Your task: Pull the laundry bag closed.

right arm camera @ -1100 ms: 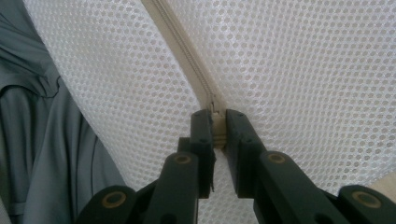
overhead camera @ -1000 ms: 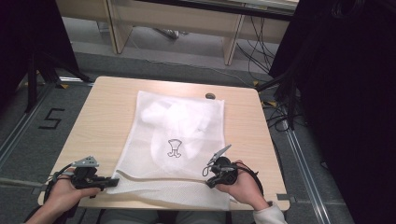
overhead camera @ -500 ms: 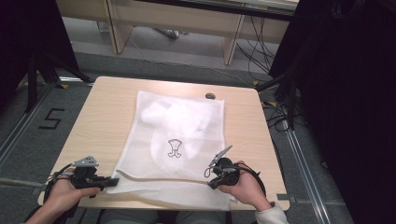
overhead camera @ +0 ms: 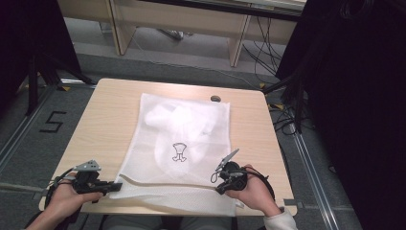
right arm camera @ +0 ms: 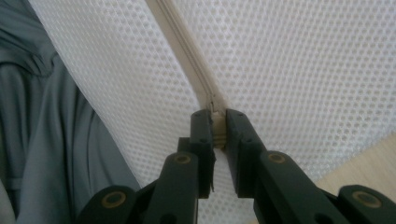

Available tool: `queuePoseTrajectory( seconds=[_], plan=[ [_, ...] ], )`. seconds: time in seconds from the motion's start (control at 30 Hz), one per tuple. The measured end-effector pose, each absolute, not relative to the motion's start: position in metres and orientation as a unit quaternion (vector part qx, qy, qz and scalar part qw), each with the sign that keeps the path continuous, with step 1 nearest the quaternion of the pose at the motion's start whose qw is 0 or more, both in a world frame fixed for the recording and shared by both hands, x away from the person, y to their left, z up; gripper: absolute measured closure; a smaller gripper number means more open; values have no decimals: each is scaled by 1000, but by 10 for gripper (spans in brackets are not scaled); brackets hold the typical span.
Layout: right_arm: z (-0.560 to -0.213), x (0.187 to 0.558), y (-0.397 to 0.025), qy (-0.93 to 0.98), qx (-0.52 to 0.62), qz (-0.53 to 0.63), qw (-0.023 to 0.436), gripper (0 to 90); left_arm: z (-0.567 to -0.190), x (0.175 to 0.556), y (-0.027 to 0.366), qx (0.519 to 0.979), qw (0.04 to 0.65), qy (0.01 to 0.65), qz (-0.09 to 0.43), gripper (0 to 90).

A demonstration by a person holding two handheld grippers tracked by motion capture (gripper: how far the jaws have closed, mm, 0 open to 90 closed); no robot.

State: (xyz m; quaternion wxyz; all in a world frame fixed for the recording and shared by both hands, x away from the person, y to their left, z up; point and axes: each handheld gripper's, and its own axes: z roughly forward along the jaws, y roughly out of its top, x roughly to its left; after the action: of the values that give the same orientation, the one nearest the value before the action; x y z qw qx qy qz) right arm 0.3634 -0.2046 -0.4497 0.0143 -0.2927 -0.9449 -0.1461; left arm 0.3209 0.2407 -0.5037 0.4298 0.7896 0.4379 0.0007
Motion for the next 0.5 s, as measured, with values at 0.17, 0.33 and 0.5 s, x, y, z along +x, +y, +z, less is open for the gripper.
queuePoseTrajectory(
  seconds=[0.17, 0.33, 0.5],
  plan=[
    [-450, 365, -208, -946, -289, -148, 9, 822, -504, 321, 240, 789, 431, 439, 0, 856],
    [-449, 364, -209, -944, -294, -151, 14, 822, -503, 321, 241, 789, 428, 440, 2, 857],
    [-448, 364, -215, -939, -304, -158, 18, 822, -504, 321, 240, 783, 436, 444, 5, 857]
  ],
)
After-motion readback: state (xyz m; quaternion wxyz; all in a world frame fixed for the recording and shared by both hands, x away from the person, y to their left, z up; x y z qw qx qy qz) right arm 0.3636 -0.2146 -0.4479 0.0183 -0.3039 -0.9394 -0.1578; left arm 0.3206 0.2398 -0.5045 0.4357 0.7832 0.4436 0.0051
